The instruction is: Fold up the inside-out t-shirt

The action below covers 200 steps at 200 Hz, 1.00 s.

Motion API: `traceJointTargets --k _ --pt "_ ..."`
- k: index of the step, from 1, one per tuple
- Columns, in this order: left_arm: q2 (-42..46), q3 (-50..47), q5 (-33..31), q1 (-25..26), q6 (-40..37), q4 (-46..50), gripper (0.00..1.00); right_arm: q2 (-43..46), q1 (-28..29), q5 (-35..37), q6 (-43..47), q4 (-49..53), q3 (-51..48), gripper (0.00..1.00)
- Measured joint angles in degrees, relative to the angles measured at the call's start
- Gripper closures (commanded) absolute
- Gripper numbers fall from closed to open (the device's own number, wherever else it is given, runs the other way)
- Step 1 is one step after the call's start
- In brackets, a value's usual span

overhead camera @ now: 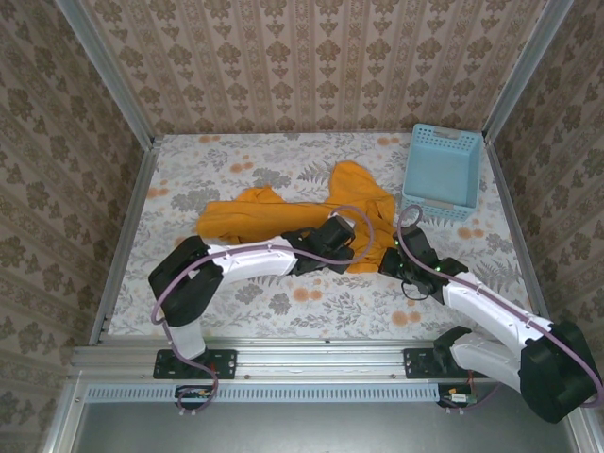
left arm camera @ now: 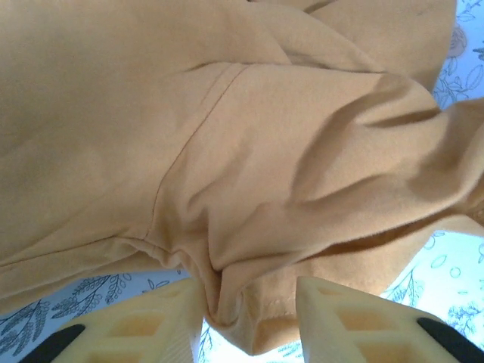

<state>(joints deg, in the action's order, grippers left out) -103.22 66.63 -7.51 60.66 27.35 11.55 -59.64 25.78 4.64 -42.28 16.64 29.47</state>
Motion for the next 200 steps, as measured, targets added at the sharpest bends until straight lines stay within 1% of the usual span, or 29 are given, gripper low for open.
traceJointTargets --k 30,54,79,101,119,137,153,169,186,200 --pt "-1.4 0.1 0.9 -0.9 0.0 0.0 0.65 0.0 0.0 0.0 0.0 -0.2 0.0 1.00" --pt "-2.3 0.1 2.9 -2.0 0.1 -0.6 0.77 -0.5 0.0 0.1 0.0 -0.2 0.0 1.00" --pt "-2.6 -1.2 6.6 -3.2 0.5 -3.9 0.93 -1.9 0.0 1.7 -0.9 0.5 -0.1 1.00" --pt "-2.5 -4.5 10.6 -4.2 1.2 -8.5 1.00 -2.1 -0.9 3.3 -1.7 2.0 -0.1 0.95" --pt "-2.0 -8.1 14.3 -4.9 1.3 -12.5 1.00 -2.1 -2.2 3.8 -1.9 2.8 -0.1 0.87" --pt "-1.3 -11.0 17.3 -5.4 1.7 -16.7 1.00 -2.1 -2.7 4.1 -2.0 3.7 -0.1 0.73" --pt "-0.3 -13.2 19.4 -5.6 2.3 -20.3 1.00 -0.8 -2.3 4.2 -1.4 4.7 -0.1 0.66" --pt "0.6 -15.0 21.0 -5.7 2.9 -23.7 1.00 3.0 -0.3 4.2 -0.8 5.3 -0.1 0.63" --pt "1.0 -16.5 22.8 -6.0 3.3 -27.3 1.00 7.9 3.3 4.0 0.1 5.0 -0.1 0.63" --pt "1.0 -17.5 24.2 -6.2 3.7 -29.8 1.00 9.0 5.9 3.5 0.1 3.8 -0.1 0.64"
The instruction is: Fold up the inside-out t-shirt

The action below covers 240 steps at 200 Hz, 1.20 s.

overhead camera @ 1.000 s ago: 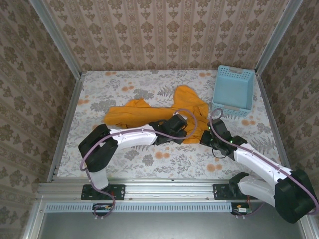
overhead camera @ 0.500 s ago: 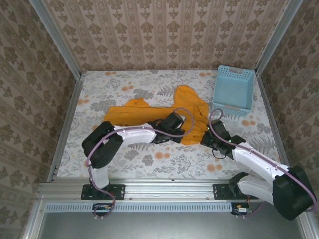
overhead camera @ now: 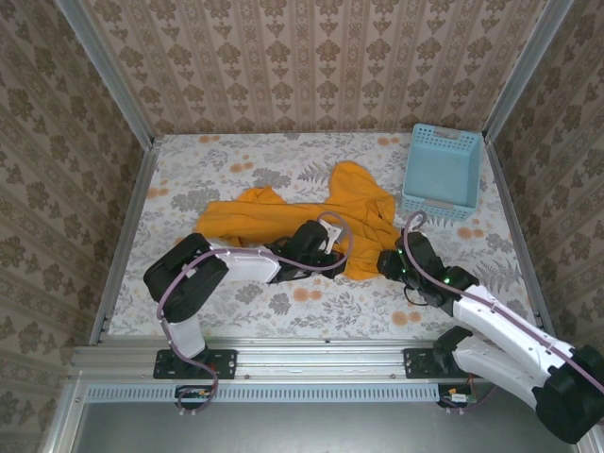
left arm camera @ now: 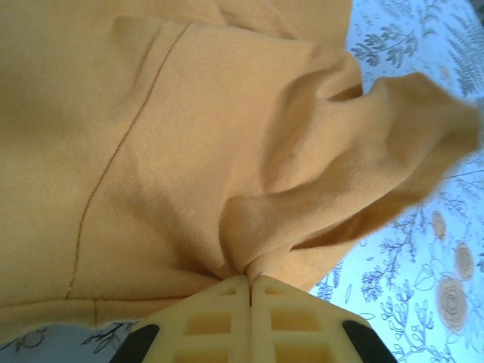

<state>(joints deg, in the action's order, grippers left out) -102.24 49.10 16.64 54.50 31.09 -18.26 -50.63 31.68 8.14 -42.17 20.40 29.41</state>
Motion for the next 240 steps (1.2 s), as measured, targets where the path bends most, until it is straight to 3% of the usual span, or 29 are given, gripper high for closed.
traceJointTargets --k 28,57,101,240 --pt "0.0 -1.9 2.2 -0.5 0.7 -4.5 1.00 -6.5 2.8 -3.4 -0.5 -7.0 -1.3 0.69" --pt "0.0 -3.0 3.3 -0.9 0.9 -6.5 0.82 -15.6 3.8 -5.6 -1.3 -13.0 -2.8 0.71" --pt "1.7 -5.3 3.0 -2.3 1.7 -6.2 0.75 -24.3 3.8 -7.8 -1.3 -21.5 -2.6 0.71" --pt "4.3 -6.9 -1.6 -5.3 1.9 -0.3 0.71 -35.4 6.2 -8.1 2.5 -24.5 5.7 0.68"
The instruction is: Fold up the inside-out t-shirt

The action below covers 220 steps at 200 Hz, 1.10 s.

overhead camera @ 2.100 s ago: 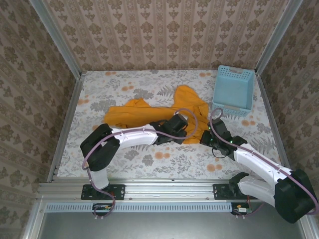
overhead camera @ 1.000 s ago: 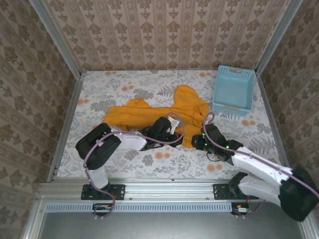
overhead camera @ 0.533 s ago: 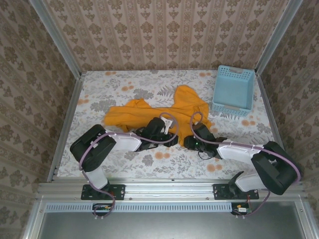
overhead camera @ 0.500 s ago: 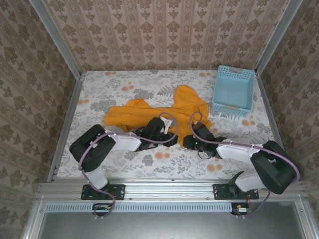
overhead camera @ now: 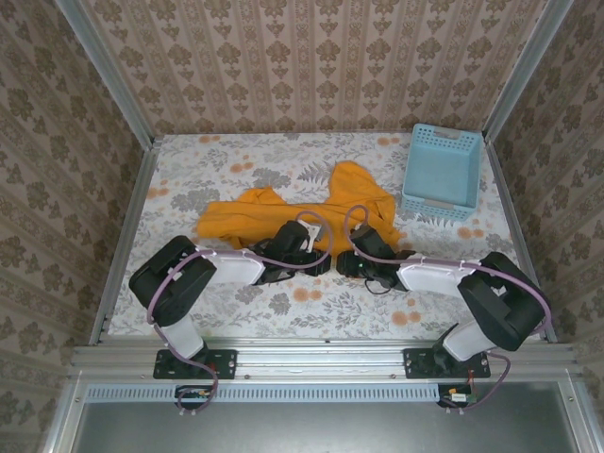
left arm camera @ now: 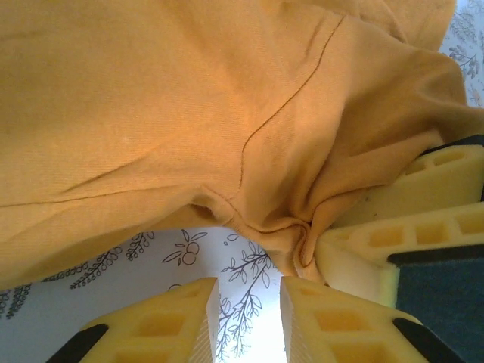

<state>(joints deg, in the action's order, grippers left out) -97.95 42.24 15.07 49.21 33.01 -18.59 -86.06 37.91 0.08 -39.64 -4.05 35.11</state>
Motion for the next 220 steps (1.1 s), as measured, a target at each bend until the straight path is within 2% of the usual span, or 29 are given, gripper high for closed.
traceJointTargets --k 40,67,114,141,176,220 --pt "0.0 0.1 -0.7 -0.2 0.0 0.8 0.69 -0.8 0.9 2.3 0.5 2.2 1.1 0.71" --pt "0.0 1.3 -1.6 -0.5 -0.2 4.0 0.68 -0.8 2.1 4.5 0.9 4.3 1.6 0.80" --pt "0.0 6.5 -3.3 -2.6 -1.3 7.9 0.65 -0.8 3.7 6.0 1.0 5.8 1.7 0.90" --pt "-0.7 9.4 -4.5 -3.7 -1.6 10.7 0.63 -0.5 4.6 7.6 1.1 7.0 1.8 0.88" --pt "-4.8 16.4 -7.7 -5.2 -1.8 17.0 0.64 2.2 9.0 13.1 -1.1 15.5 3.7 0.87" --pt "-10.5 18.9 -8.9 -10.1 -0.8 20.1 0.66 10.8 13.8 18.2 -8.0 26.1 2.5 0.83"
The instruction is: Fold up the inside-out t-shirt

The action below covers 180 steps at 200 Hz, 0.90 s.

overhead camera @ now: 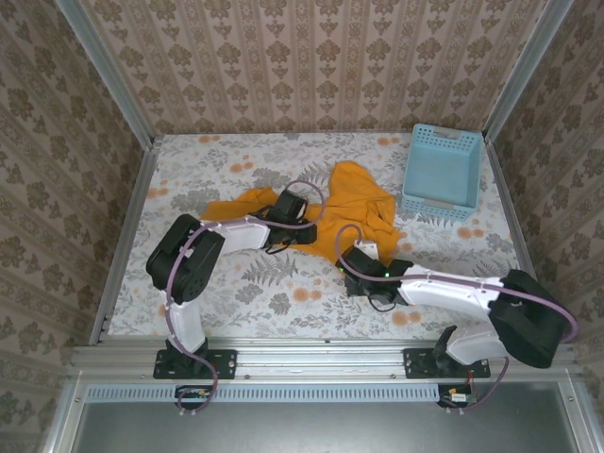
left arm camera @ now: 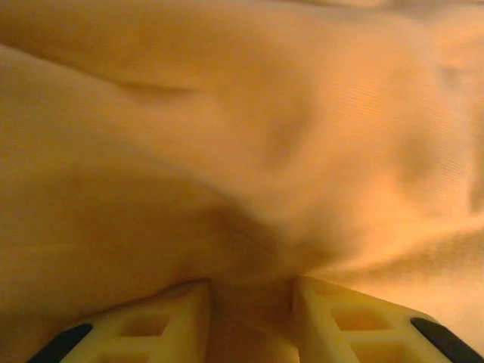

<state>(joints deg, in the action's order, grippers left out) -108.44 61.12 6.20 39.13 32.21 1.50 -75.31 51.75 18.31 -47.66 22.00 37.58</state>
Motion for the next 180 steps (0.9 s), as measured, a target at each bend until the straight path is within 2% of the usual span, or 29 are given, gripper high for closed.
traceJointTargets --k 25,71,103,130,180 --pt "-0.8 1.3 -1.2 -0.5 0.6 0.5 0.67 4.7 2.1 0.6 -3.3 3.1 -2.1 0.80" --pt "-0.8 1.2 -1.3 -0.6 0.8 0.2 0.66 7.9 1.6 -0.2 -5.8 5.2 -5.3 0.70" --pt "-0.7 1.2 -1.3 -0.5 0.8 0.1 0.66 7.5 -4.3 -2.4 -3.3 1.1 -5.0 0.70" --pt "0.4 0.3 -1.6 -0.2 0.8 0.6 0.63 5.9 -6.7 -2.1 -2.4 1.5 -2.2 0.68" --pt "9.9 -2.8 -3.5 -0.8 0.7 8.2 0.54 12.2 -11.1 -0.2 -2.5 6.8 -3.4 0.59"
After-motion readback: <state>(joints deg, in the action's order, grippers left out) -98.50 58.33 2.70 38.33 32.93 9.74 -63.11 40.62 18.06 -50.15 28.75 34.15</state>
